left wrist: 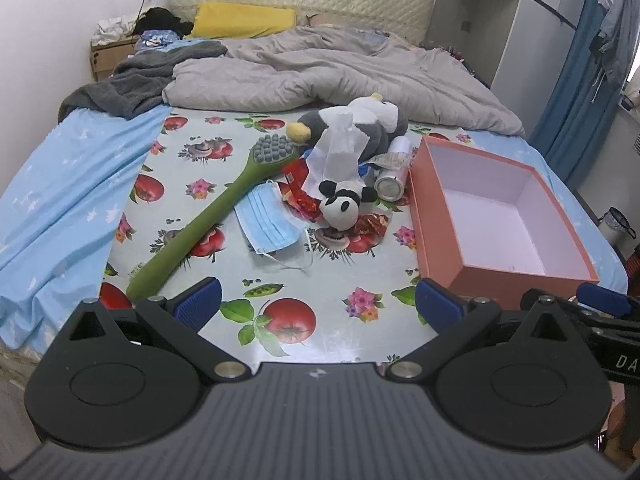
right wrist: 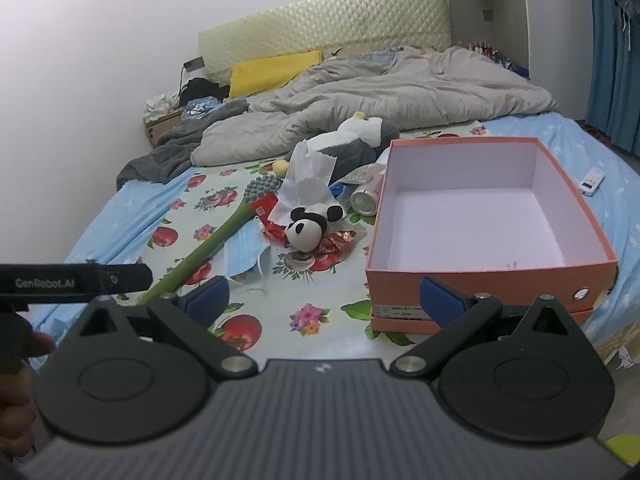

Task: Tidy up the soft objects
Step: 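Reach the right tool to the panda plush and close on it while the left tool approaches the blue mask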

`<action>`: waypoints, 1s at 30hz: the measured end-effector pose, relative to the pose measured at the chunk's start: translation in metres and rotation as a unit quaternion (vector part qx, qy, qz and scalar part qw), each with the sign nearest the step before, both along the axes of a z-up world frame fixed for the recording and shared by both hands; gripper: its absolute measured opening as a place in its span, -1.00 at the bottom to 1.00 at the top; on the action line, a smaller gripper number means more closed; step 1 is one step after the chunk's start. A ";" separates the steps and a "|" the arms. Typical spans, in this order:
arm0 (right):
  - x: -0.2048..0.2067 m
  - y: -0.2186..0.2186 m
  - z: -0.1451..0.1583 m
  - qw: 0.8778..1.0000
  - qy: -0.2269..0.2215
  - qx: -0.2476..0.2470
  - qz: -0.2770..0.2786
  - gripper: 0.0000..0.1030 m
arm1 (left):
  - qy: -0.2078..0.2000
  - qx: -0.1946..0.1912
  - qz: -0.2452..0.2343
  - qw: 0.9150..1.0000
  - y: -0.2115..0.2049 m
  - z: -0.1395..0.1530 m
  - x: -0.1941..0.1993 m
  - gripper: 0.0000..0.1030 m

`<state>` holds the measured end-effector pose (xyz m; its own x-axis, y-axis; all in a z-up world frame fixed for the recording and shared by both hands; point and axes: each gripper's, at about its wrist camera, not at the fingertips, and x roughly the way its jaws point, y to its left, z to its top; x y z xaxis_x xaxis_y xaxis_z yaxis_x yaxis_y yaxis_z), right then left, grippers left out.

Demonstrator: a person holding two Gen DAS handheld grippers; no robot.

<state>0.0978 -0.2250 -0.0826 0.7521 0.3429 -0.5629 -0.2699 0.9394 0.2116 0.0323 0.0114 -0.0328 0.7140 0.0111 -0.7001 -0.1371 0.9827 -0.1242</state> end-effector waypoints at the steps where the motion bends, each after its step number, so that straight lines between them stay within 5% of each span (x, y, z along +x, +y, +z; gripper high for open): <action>1: 0.002 0.001 -0.002 1.000 0.001 0.001 0.001 1.00 | 0.000 -0.002 0.001 1.000 0.002 -0.002 0.002 1.00; 17: 0.045 0.034 -0.025 1.000 0.015 0.003 -0.011 0.97 | 0.015 -0.038 0.031 0.999 0.046 -0.053 0.052 1.00; 20: 0.056 0.042 -0.029 1.000 0.018 0.003 0.004 0.81 | 0.019 -0.048 0.039 0.998 0.055 -0.067 0.063 1.00; 23: 0.068 0.051 -0.032 1.000 0.020 -0.005 0.010 0.41 | 0.021 -0.068 0.043 0.997 0.063 -0.080 0.075 1.00; 30: 0.094 0.066 -0.043 0.999 0.026 0.008 0.028 0.40 | 0.020 -0.093 0.047 0.994 0.073 -0.107 0.104 1.00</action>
<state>0.1918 -0.1589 -0.1253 0.7013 0.3931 -0.5947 -0.3108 0.9193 0.2413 0.1363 0.0839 -0.1395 0.6879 -0.0562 -0.7236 -0.2359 0.9256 -0.2961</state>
